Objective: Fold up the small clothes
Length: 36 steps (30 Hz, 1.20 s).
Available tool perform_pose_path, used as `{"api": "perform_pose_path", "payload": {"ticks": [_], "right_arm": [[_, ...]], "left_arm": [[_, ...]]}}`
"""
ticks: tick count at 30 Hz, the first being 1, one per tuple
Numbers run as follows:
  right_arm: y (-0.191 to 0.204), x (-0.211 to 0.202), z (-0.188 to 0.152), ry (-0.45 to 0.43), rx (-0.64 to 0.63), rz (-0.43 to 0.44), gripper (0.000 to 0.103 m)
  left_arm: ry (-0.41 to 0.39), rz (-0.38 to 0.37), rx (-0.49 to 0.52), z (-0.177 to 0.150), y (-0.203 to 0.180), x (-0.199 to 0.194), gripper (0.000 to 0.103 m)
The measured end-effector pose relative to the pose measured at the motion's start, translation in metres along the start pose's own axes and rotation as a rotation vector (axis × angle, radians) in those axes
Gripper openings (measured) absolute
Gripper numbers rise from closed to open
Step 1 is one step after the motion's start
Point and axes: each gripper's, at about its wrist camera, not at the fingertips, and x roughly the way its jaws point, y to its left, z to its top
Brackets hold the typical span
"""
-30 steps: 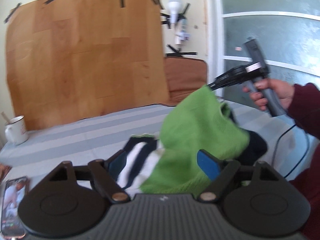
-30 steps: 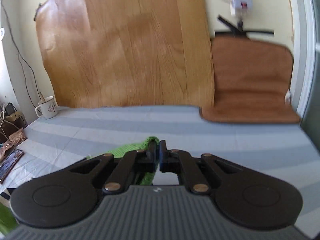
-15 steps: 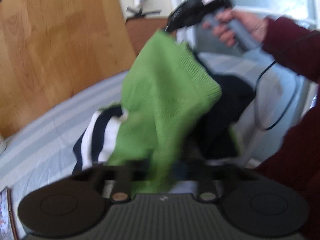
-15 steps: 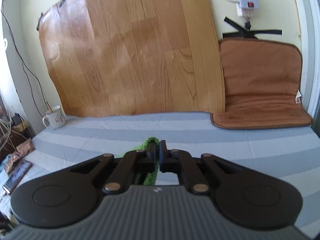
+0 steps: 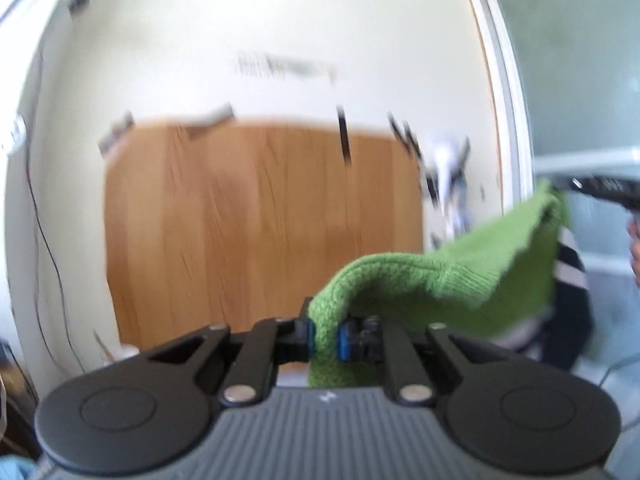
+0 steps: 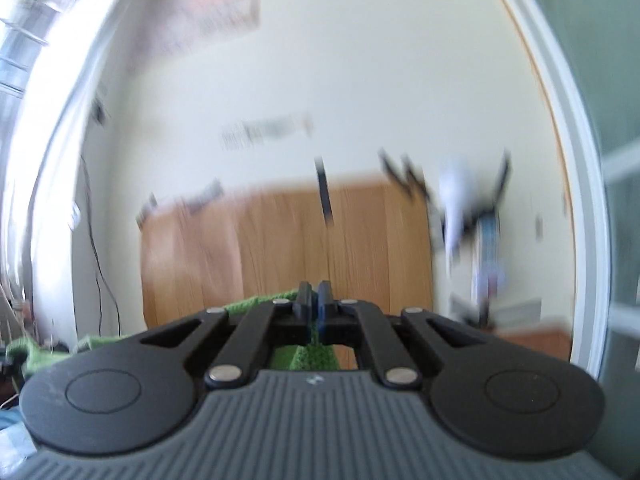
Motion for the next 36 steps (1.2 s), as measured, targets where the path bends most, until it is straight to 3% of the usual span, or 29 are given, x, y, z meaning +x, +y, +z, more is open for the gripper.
{"api": "perform_pose_path", "payload": {"ticks": [4,7,11,15,19,22,25,28,30,31,33,35,36], "right_arm": [[0.022,-0.028,0.052,-0.156,-0.110,-0.005,0.005],[0.024,-0.037,0.080,-0.207,-0.145,-0.015,0.005],[0.018,-0.035,0.095,-0.246,-0.180,-0.054,0.002],[-0.006,-0.022,0.090,-0.237,-0.093,-0.075,0.003],[-0.011,0.027,0.039,-0.033,-0.042,-0.035,0.003],[-0.005,0.061,-0.035,0.195,0.020,0.083,0.007],[0.005,0.071,-0.116,0.382,0.072,0.214,0.009],[0.023,0.075,-0.177,0.573,0.142,0.339,0.024],[0.043,0.074,-0.201,0.673,0.151,0.452,0.038],[0.056,0.073,-0.207,0.702,0.132,0.506,0.043],[0.082,0.071,-0.214,0.740,0.078,0.613,0.070],[0.101,0.070,-0.220,0.756,0.063,0.699,0.087],[0.111,0.070,-0.225,0.772,0.038,0.722,0.086]], "left_arm": [[-0.130,0.030,0.050,0.058,-0.008,-0.023,0.010],[-0.178,0.059,0.097,0.092,-0.019,-0.030,0.010],[-0.172,0.094,0.136,0.119,-0.029,-0.014,0.010],[-0.080,0.105,0.123,0.107,-0.019,0.031,0.010],[0.104,0.103,0.099,0.059,-0.005,0.103,0.010],[0.268,0.152,0.062,0.008,0.012,0.162,0.010],[0.327,0.221,0.043,-0.035,0.032,0.189,0.010],[0.342,0.238,0.019,-0.051,0.047,0.194,0.010],[0.332,0.242,0.017,-0.048,0.053,0.191,0.010],[0.328,0.244,0.018,-0.046,0.055,0.190,0.010],[0.323,0.244,0.023,-0.040,0.054,0.187,0.010],[0.315,0.241,0.031,-0.035,0.050,0.183,0.010],[0.311,0.238,0.035,-0.034,0.049,0.181,0.010]]}}
